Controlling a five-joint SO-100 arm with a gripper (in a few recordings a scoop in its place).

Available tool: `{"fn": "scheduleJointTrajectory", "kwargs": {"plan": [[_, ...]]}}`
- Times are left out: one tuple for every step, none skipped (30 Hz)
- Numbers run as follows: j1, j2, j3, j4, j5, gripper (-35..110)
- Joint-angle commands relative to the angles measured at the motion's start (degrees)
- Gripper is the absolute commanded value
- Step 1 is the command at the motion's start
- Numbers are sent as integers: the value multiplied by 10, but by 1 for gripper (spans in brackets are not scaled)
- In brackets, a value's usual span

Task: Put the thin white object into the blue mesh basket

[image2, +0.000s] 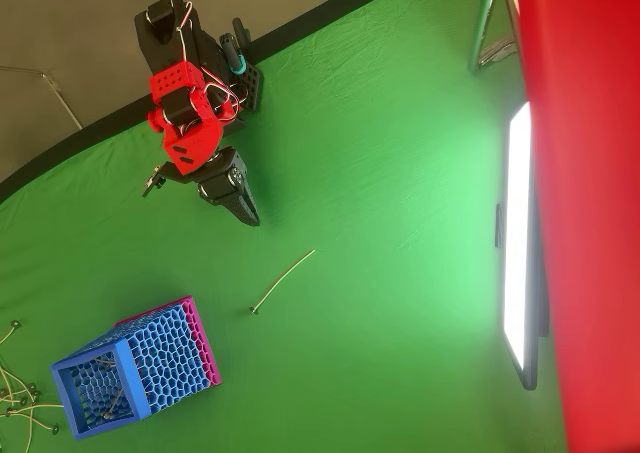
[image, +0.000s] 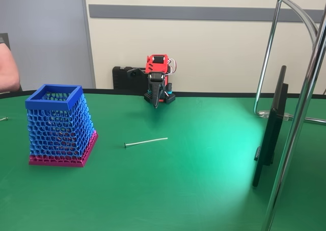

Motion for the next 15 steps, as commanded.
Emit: {"fn": "scheduleJointTrajectory", "kwargs": {"plan": [[-3, 4, 4, 3, -4, 1], [-3, 4, 4, 3, -4, 1], [-3, 4, 4, 3, -4, 1], [-4, 4, 4, 3, -4, 1], [-4, 4, 4, 4, -4, 1], [-4, 4, 3, 7, -6, 1], [-5, 4, 3, 8, -9, 1], [-7, 4, 2, 8, -11, 1], [-7, 4, 2, 8, -12, 1], [-8, 3, 1, 8, -18, 1], [-10, 1, 1, 5, -23, 1], [-11, -4, 1, -4, -25, 1], [-12, -11, 2, -13, -25, 1], [-12, -18, 1, -21, -25, 1], [-12, -25, -4, -26, -27, 1]]}}
